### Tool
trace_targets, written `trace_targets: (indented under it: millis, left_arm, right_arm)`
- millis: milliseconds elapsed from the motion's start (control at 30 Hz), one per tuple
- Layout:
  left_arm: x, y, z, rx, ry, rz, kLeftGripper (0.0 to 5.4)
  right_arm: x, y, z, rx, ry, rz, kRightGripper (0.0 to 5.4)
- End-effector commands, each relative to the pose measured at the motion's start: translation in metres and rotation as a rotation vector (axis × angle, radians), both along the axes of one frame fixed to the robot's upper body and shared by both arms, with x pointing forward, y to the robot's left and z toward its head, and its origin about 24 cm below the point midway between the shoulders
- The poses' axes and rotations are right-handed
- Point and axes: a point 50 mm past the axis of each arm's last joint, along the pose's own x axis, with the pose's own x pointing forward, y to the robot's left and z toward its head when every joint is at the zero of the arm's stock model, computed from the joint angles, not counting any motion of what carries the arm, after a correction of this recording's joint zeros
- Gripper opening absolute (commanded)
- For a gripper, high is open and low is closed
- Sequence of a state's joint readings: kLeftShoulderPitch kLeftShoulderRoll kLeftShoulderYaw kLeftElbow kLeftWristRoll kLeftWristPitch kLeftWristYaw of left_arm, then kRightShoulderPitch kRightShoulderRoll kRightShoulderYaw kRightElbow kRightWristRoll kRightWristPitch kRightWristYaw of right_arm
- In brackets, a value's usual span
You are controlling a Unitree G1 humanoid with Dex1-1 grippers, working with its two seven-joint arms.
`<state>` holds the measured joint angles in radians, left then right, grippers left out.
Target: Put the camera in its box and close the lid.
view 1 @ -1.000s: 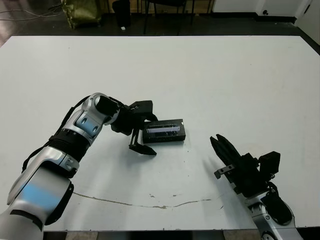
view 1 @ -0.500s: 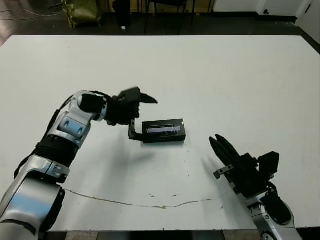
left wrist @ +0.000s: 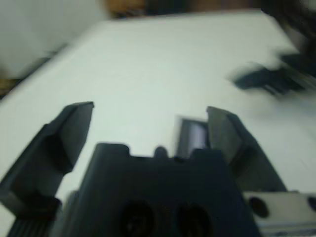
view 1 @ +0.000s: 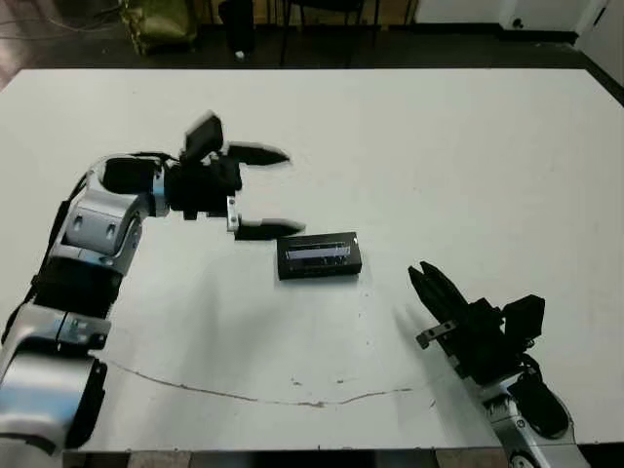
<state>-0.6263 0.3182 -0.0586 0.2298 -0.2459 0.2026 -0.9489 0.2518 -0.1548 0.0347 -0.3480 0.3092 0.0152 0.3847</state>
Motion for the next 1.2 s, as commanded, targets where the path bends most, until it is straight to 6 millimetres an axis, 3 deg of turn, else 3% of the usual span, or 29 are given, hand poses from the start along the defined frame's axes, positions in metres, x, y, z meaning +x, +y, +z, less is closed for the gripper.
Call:
trace_targets:
  millis: [33,133,333,600,800,1200]
  left_arm:
    - [-0.013,-0.009,-0.03,-0.103,-0.012,0.331,4.25]
    - [-0.027,-0.025,-0.04,-0.122,-0.022,0.423,3.52]
    - [-0.053,-0.054,-0.058,-0.094,0.033,0.405,2.01]
    - [-0.072,-0.071,-0.07,-0.025,0.211,0.368,0.02]
    - [-0.078,-0.078,-0.074,0.007,0.284,0.378,0.02]
    - [-0.061,-0.073,-0.094,0.158,0.303,0.468,0.02]
  right_arm:
    - [-0.002,-0.003,-0.007,-0.006,0.021,-0.003,0.0]
    - [-0.003,-0.002,-0.006,-0.008,0.027,-0.016,0.0]
    - [-0.004,-0.001,-0.005,-0.011,0.03,-0.021,0.0]
    - [-0.002,-0.003,-0.005,-0.017,0.001,-0.006,0.0]
    - [-0.001,-0.003,-0.004,-0.018,-0.002,-0.004,0.0]
    - [-0.002,-0.002,-0.001,-0.019,0.011,-0.007,0.0]
